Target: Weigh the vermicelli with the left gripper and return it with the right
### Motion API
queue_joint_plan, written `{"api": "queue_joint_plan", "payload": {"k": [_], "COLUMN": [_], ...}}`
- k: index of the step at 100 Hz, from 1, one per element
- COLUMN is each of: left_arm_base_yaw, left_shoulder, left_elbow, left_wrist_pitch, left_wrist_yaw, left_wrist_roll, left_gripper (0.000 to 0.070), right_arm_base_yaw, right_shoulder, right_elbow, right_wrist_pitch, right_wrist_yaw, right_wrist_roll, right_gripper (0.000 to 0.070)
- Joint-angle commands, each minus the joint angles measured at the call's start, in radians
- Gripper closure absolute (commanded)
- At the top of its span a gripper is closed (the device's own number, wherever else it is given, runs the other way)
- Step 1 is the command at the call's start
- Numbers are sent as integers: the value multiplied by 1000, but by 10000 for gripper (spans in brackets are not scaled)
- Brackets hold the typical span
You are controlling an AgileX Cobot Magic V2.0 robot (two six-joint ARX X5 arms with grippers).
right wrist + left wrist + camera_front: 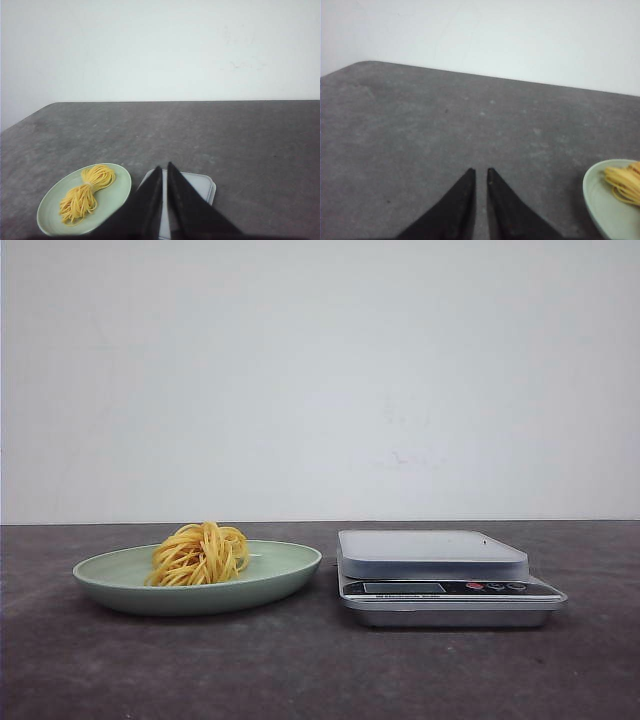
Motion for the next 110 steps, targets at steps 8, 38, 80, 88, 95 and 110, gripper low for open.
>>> {"api": "queue_joint_plan", "payload": {"k": [8,38,80,88,95,110], "left_arm_base_yaw": [3,8,8,8,8,8], "left_shoulder": [-3,-3,-3,-3,-3,-3], "left_elbow": [-27,-27,-27,-27,-27,-27], "left_wrist_pitch": [19,-73,-73,-73,-73,-73], "left_wrist_yaw": [31,116,133,133,133,133], "left_wrist_roll": [14,54,54,54,54,54], "left_gripper": [696,696,696,696,696,696], "right_arm_base_yaw": [8,8,8,8,8,8], "right_shoulder": [2,2,2,2,2,2], "right_elbow": [10,10,10,10,10,10], "right_wrist_pitch": [11,11,11,11,11,11], "right_wrist_yaw": [3,3,3,3,3,3], "right_wrist_roll": [10,10,10,10,10,10], "right_gripper": [694,694,694,694,694,694]}}
